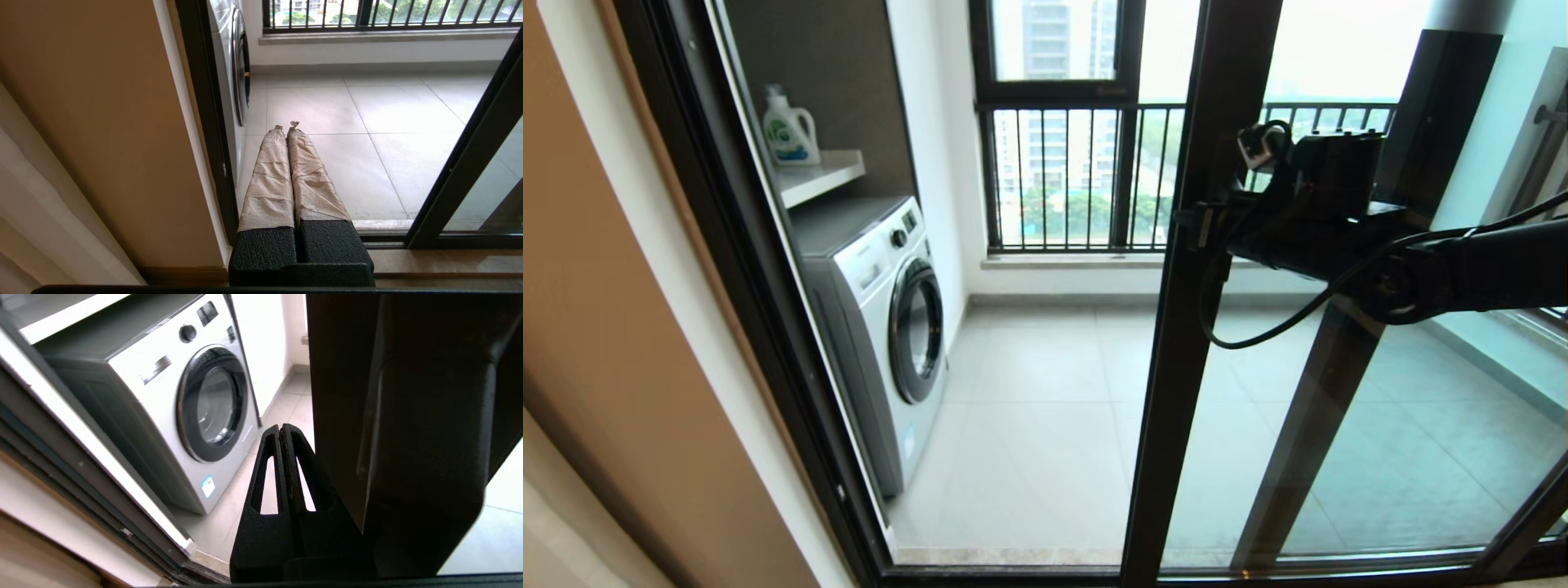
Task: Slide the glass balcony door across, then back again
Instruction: Open the slid door
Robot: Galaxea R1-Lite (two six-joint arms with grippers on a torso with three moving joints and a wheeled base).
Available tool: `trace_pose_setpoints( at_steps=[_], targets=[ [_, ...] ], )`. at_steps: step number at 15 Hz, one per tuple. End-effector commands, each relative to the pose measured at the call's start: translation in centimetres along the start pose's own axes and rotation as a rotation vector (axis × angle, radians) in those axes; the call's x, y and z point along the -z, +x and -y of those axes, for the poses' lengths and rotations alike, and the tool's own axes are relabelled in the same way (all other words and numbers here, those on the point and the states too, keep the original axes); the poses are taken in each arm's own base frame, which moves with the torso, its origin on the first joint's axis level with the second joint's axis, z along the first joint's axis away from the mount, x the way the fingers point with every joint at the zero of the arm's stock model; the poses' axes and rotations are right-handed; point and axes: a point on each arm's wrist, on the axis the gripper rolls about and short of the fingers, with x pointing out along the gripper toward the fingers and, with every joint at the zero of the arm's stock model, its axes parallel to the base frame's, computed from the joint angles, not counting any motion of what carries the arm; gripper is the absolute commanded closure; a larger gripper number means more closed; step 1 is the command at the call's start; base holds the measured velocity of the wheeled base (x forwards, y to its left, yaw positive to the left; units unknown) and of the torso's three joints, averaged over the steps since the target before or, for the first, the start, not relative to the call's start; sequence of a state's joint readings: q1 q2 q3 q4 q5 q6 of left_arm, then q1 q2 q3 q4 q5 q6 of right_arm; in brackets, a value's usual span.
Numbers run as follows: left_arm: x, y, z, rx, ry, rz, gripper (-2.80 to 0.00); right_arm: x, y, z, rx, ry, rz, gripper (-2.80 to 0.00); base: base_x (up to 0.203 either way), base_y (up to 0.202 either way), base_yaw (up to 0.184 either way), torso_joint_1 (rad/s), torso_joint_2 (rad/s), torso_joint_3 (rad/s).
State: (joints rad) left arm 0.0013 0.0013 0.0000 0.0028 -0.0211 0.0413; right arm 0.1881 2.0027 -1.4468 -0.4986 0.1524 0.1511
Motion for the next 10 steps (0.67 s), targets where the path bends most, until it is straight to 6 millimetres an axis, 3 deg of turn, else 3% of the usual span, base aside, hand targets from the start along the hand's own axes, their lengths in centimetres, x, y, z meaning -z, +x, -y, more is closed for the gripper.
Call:
trace_pose_setpoints(
  at_steps=[1, 6, 10],
  targets=[
    [0.0, 0.0, 0.0, 0.0, 0.0, -0.001, 0.0, -0.6, -1.1, 1.1, 0.023, -0.003, 0.019, 0.0, 0.0, 0.0, 0.0, 0.0, 0.0, 0.0],
    [0.0, 0.0, 0.0, 0.0, 0.0, -0.002, 0.0, -1.4, -3.5, 3.6, 0.05, -0.012, 0.043, 0.0, 0.0, 0.0, 0.0, 0.0, 0.0, 0.0],
    [0.0, 0.0, 0.0, 0.0, 0.0, -0.002, 0.0, -2.1, -4.6, 3.4, 0.046, -0.015, 0.055, 0.0, 0.0, 0.0, 0.0, 0.0, 0.0, 0.0]
  ],
)
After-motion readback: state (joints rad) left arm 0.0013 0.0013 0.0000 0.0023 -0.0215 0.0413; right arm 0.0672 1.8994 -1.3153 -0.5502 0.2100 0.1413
